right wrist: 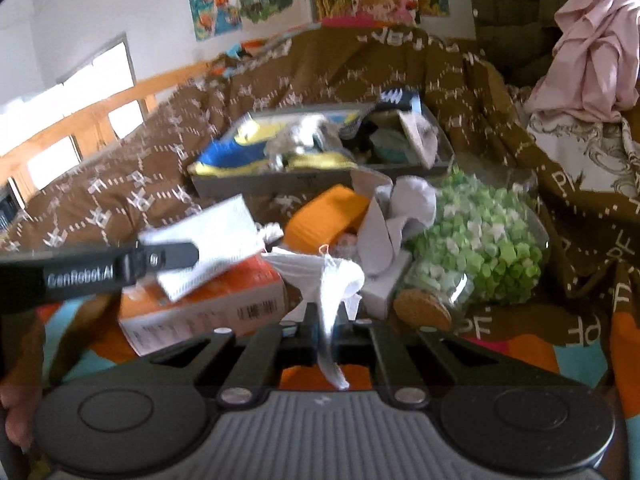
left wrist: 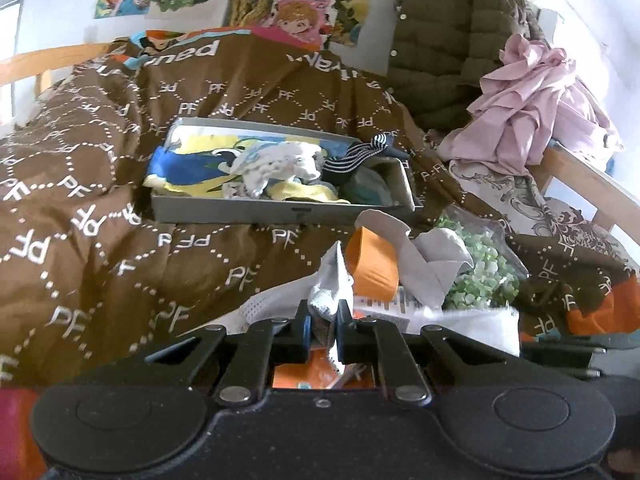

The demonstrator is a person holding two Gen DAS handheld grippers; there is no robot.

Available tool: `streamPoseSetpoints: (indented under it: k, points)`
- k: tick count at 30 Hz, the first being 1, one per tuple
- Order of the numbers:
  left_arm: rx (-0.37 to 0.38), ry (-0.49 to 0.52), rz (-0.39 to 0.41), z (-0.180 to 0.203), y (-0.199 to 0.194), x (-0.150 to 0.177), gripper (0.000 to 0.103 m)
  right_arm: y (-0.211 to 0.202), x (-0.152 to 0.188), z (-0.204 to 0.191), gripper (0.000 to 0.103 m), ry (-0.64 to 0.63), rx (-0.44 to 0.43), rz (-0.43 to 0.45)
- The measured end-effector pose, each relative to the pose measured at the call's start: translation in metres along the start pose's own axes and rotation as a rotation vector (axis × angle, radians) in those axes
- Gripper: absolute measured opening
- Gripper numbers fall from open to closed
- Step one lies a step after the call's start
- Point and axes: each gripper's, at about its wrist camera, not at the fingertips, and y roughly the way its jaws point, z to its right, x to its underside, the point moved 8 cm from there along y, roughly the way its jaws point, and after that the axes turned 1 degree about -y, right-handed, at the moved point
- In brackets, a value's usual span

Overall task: Organize soft objects
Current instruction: 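Lift and carry the grey fabric with left gripper while right gripper carries the white cloth toward the tray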

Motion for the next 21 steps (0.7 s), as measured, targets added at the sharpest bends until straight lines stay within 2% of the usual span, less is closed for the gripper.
streamPoseSetpoints:
  k: [5,12,21]
  points:
    - [-0.024,-0.022,0.037,0.002,-0.023,0.002,0.012,-0.015,-0.011,-0.008,0.007,-0.003,-0.055,0.086]
    - [-0.072,-0.047,0.134,0.004,-0.051,0.002,0.012,-0.034,-0.022,-0.017,0.007,-0.014,-0.106,0.184]
    - [-0.117,-0.062,0.254,0.001,-0.072,-0.017,0.012,-0.037,-0.026,-0.021,0.007,-0.021,-0.122,0.219]
